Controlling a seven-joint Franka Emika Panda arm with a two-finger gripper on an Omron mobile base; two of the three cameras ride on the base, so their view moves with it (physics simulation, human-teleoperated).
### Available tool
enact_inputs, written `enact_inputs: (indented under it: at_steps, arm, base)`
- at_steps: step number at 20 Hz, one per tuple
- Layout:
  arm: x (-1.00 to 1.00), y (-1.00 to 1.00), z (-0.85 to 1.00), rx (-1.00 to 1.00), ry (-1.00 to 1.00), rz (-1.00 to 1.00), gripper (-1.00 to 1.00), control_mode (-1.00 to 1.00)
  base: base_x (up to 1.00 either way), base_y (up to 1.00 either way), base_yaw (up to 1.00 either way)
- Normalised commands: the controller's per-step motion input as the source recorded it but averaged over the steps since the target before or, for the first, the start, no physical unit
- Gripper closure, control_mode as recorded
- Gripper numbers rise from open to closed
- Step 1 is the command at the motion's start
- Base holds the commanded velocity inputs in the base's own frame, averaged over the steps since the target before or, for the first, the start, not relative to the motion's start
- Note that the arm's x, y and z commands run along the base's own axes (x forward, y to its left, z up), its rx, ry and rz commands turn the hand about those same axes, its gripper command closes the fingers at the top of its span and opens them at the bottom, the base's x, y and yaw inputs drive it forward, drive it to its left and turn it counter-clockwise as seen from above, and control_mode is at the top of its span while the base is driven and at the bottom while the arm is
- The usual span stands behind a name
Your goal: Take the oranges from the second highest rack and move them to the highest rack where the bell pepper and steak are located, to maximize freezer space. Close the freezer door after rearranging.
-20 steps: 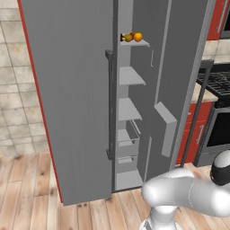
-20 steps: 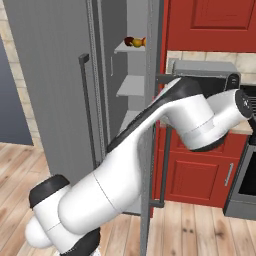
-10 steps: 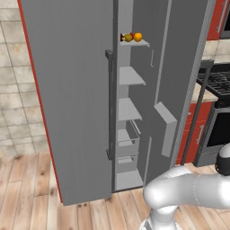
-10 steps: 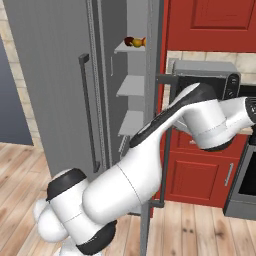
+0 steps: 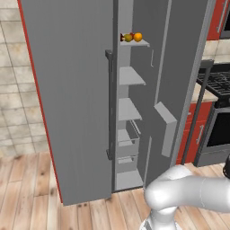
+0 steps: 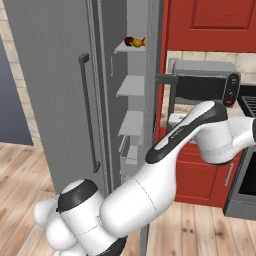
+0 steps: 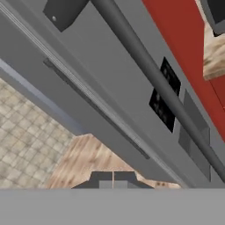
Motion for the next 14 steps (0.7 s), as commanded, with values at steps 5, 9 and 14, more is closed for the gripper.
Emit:
enact_inputs:
  at_steps: [5, 9, 14]
  arm:
    - [0.21, 0.00, -0.41, 0.08, -0.10, 0.00, 1.00, -1.00]
    - [0.11, 0.00, -0.39, 0.03, -0.19, 0.00, 1.00, -1.00]
    - [0.19, 0.00, -0.12, 0.08, -0.06, 0.00, 1.00, -1.00]
  base:
    - [0.00, 0.00, 0.00]
    - [0.00, 0.00, 0.00]
    - [0.00, 0.00, 0.00]
